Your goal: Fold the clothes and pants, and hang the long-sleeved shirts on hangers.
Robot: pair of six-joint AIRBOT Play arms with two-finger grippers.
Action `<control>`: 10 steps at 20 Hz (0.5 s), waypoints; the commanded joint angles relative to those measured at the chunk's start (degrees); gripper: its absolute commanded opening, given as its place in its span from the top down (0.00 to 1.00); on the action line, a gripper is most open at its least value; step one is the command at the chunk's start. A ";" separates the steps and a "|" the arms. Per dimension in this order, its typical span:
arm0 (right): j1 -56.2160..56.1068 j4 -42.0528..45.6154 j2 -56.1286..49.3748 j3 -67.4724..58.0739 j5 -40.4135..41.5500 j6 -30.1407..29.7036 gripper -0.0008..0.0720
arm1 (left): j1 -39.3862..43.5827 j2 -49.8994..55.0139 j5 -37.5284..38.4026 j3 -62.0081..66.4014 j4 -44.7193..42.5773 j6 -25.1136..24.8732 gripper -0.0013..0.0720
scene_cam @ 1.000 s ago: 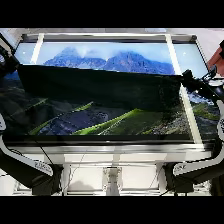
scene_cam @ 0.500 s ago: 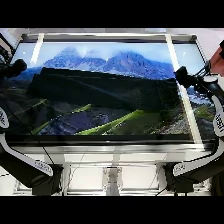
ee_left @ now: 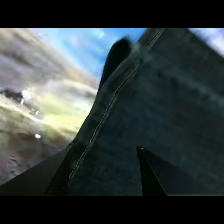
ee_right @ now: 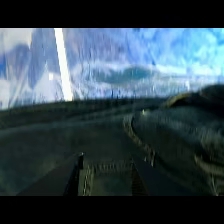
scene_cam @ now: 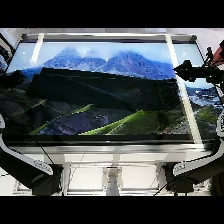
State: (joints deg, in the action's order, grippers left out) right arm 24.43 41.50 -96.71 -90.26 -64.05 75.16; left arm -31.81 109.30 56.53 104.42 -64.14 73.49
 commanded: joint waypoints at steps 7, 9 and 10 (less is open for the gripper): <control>-3.17 4.87 -0.02 -0.81 -2.69 1.79 0.51 | 0.39 1.20 6.73 1.29 -0.55 -5.38 0.31; -3.48 4.87 -0.02 -0.81 -2.51 1.88 0.51 | 1.31 0.83 9.81 1.66 -3.15 -5.35 0.31; -3.58 4.87 -0.02 -0.81 -2.56 1.97 0.51 | 1.99 0.39 11.28 1.66 -4.22 -5.33 0.31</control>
State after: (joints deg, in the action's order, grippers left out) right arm 21.45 45.71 -96.71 -91.00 -66.92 76.84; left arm -30.85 110.24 63.29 105.67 -65.23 68.51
